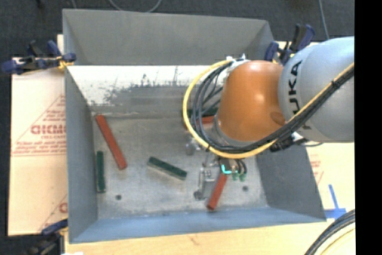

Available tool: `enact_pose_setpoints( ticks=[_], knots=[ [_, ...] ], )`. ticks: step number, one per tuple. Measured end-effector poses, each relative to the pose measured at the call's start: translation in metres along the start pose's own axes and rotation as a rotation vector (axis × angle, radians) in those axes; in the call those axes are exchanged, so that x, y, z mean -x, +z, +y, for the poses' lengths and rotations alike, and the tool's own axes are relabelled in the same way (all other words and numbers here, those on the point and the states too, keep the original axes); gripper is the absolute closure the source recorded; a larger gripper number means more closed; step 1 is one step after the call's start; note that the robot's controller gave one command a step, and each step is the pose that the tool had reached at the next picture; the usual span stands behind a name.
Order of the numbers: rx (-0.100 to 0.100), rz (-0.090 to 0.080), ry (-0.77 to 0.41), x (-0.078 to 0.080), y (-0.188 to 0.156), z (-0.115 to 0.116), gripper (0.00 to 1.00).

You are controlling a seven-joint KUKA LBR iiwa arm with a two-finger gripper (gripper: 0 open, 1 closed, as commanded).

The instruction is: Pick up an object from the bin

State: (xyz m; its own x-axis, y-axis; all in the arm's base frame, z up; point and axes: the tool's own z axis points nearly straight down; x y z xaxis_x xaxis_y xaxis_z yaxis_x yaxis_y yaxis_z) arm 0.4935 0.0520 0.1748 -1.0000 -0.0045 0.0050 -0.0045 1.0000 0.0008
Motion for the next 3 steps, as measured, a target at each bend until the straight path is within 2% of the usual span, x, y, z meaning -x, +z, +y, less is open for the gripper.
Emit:
enact_pose_setpoints(
  ticks=[1, 2, 3],
  knots=[
    [0.001, -0.004, 0.272, 0.044, 0.107, 0.041, 0.00],
    [0.002, -0.010, 0.486, 0.053, 0.073, 0.037, 0.00],
    [0.002, -0.010, 0.606, 0.061, 0.074, 0.025, 0.00]
  ],
)
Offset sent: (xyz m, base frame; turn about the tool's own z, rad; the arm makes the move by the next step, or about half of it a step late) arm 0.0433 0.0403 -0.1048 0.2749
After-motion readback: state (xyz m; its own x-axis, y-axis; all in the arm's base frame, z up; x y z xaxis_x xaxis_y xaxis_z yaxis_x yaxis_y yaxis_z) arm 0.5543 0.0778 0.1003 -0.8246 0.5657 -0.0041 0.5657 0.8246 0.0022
